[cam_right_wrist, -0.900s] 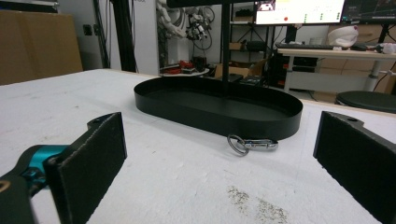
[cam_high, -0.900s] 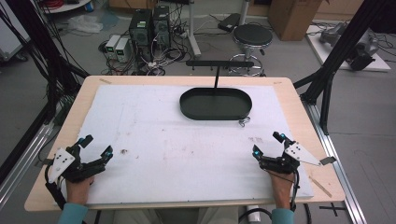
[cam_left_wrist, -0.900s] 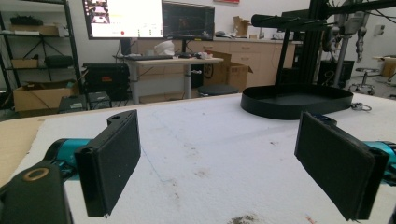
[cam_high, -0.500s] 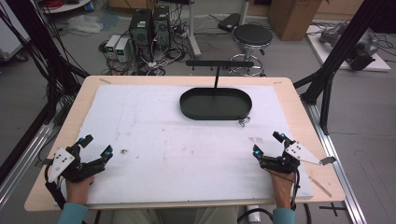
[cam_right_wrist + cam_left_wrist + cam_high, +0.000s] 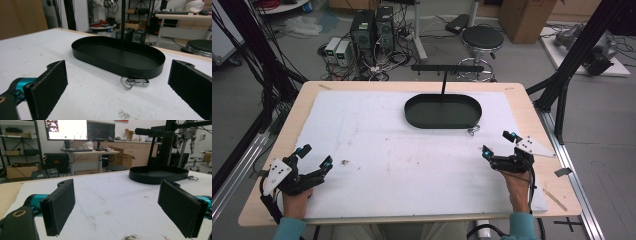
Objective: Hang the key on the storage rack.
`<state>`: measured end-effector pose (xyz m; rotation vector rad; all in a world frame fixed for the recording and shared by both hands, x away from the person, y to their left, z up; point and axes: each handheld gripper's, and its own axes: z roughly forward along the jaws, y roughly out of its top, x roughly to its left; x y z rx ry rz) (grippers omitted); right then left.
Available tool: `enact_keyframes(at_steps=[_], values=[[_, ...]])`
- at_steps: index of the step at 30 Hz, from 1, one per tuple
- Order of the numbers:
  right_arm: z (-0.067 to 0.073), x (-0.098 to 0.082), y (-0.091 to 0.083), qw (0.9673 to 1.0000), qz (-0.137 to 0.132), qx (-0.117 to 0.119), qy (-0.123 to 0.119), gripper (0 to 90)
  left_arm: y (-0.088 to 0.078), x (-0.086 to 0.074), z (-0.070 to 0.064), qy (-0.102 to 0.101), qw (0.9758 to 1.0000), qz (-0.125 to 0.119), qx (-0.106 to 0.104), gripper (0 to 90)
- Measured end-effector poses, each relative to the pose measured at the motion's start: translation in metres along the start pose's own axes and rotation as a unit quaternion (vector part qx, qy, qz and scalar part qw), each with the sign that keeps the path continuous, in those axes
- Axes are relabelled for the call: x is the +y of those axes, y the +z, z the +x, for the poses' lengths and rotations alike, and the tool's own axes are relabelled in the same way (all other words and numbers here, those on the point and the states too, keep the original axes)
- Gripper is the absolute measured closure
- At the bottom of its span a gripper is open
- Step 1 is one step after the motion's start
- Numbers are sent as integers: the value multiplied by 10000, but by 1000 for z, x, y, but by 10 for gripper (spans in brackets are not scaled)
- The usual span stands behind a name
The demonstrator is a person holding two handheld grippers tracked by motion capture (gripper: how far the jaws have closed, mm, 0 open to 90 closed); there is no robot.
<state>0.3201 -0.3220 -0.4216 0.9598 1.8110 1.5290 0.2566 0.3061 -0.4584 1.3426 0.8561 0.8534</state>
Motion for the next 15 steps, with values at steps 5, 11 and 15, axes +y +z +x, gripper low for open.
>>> enact_keyframes(at_steps=[5, 11, 15], values=[[-3, 21, 12, 9992, 331, 42, -204, 18, 0, 0, 0, 1, 10000, -2, -2, 147], [-5, 41, 29, 9962, 707, 138, -487, 18, 0, 0, 0, -8, 10000, -3, -2, 147], [-8, 48, 40, 9928, 1029, 194, -575, 18, 0, 0, 0, -7, 10000, 10, -3, 147]])
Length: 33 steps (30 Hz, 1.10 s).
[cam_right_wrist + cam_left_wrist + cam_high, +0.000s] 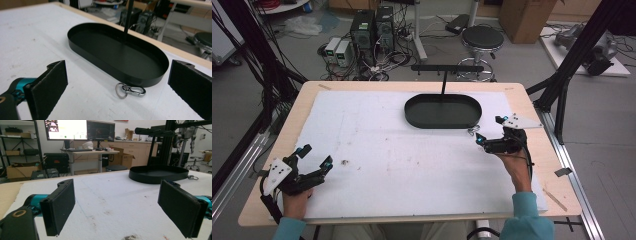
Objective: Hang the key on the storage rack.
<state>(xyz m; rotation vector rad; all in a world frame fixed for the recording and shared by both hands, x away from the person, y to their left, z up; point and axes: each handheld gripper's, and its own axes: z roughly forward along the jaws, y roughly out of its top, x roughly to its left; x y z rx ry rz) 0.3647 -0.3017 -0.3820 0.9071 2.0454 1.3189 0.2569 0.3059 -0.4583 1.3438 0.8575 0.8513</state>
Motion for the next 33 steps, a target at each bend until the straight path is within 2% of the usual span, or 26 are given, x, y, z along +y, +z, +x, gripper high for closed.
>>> enact_keyframes(at_steps=[3, 5, 11, 14, 15, 17, 23, 28, 30, 31, 32, 33], values=[[-4, 5, 7, 9997, 213, 22, -108, 18, 0, 0, 0, -2, 10000, 2, -1, 147], [-6, 8, 12, 9991, 396, 95, -92, 18, 0, 0, 0, -6, 10000, 20, 4, 147], [-12, 15, 31, 9947, 925, 264, -350, 19, 0, 0, 0, -4, 10000, 30, 4, 147], [-13, 18, 41, 9908, 1225, 349, -449, 19, 1, 0, 0, -44, 10000, 13, 16, 147], [-14, 20, 45, 9888, 1348, 318, -548, 22, 1, 0, 0, -36, 10000, 13, 15, 147], [-14, 22, 50, 9866, 1447, 339, -672, 48, 0, 0, 0, -15, 10000, 30, 7, 147], [-16, 21, 66, 9821, 1734, 500, -538, 48, 1, 0, 0, -36, 10000, 13, 14, 147], [-15, 17, 78, 9745, 2084, 525, -643, 65, 0, 0, 0, -4, 10000, 33, 1, 147], [-14, 15, 82, 9722, 2203, 508, -617, 72, 0, 0, 0, -2, 10000, 31, 0, 147], [-14, 15, 82, 9722, 2203, 508, -617, 72, 0, 0, 0, -2, 10000, 31, 0, 147], [-15, 12, 86, 9685, 2355, 500, -629, 141, 0, 0, 0, -3, 10000, 32, -1, 147], [-14, 11, 88, 9672, 2411, 510, -612, 151, 0, 0, 0, -7, 10000, 32, 3, 147]])
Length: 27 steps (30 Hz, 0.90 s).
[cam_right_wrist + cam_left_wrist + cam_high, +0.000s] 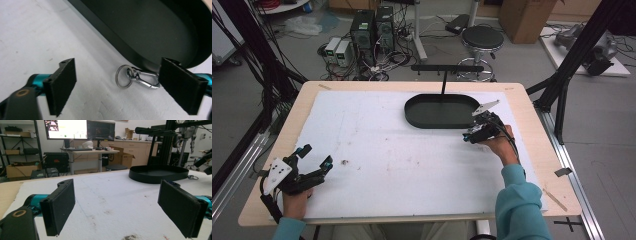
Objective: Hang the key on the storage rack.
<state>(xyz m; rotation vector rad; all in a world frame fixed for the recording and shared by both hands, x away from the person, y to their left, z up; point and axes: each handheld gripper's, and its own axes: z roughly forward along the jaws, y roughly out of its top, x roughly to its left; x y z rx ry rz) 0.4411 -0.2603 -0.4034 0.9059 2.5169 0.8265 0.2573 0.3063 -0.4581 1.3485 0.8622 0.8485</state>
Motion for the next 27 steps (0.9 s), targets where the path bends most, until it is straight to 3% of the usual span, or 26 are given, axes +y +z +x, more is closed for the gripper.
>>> enact_keyframes(at_steps=[8, 19, 27], values=[[-4, -1, 10, 9990, 352, -254, 106, 244, 0, 0, 0, -9, 10000, -4, 3, 147], [-2, -1, 15, 9973, 562, -472, 93, 422, 0, 0, 0, -35, 10000, -21, 11, 147], [-2, -1, 19, 9969, 672, -407, 93, 498, 0, 0, 0, -43, 10000, -17, 8, 147]])
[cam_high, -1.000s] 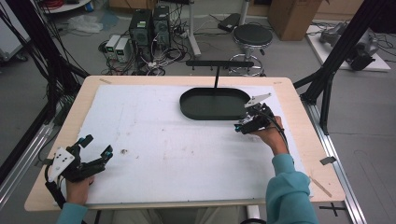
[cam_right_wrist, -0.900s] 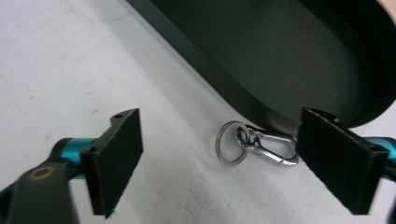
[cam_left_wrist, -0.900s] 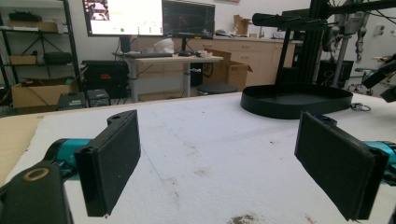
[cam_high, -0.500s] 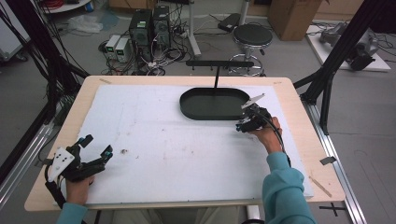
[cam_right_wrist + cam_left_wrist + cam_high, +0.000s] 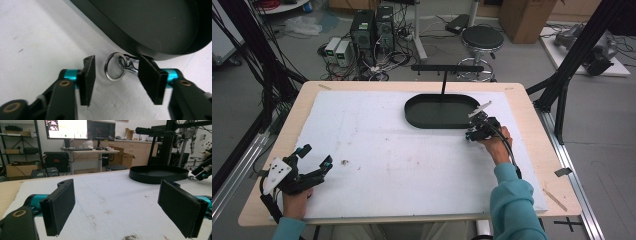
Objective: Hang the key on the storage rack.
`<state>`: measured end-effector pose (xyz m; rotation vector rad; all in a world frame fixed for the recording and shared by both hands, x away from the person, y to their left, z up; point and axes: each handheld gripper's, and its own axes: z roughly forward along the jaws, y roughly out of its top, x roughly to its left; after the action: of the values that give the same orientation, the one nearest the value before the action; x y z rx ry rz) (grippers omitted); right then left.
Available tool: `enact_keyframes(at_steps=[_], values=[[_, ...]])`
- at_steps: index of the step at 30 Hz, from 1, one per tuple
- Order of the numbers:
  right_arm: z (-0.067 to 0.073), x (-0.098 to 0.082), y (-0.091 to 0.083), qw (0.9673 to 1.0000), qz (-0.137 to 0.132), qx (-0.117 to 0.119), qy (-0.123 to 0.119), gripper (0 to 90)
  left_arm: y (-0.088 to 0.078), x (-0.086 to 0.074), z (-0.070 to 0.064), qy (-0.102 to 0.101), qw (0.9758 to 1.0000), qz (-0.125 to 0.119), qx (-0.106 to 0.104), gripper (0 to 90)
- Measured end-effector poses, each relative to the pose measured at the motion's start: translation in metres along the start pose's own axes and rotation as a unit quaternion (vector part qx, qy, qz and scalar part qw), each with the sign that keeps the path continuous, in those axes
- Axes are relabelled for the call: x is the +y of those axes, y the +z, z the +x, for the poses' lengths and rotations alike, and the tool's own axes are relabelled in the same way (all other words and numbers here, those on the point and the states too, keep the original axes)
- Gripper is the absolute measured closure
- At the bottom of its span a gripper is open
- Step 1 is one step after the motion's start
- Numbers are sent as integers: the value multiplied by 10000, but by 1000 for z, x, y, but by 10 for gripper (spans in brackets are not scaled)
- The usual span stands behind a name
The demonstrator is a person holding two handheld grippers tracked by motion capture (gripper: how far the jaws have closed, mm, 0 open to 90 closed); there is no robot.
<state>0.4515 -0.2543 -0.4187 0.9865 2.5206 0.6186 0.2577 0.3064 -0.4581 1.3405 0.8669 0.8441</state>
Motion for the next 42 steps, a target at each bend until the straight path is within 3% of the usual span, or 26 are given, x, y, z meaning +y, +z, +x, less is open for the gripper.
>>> enact_keyframes(at_steps=[6, 26, 42], values=[[1, 1, 1, 9999, 89, -113, -95, 601, 0, 0, 0, -7, 10000, 6, 4, 147], [-4, 0, -5, 9995, 131, -279, 23, 859, 0, 0, 0, -16, 10000, 4, 11, 147], [-8, -1, -6, 9995, 134, -198, 183, 892, 0, 0, 0, -10, 10000, 6, 8, 148]])
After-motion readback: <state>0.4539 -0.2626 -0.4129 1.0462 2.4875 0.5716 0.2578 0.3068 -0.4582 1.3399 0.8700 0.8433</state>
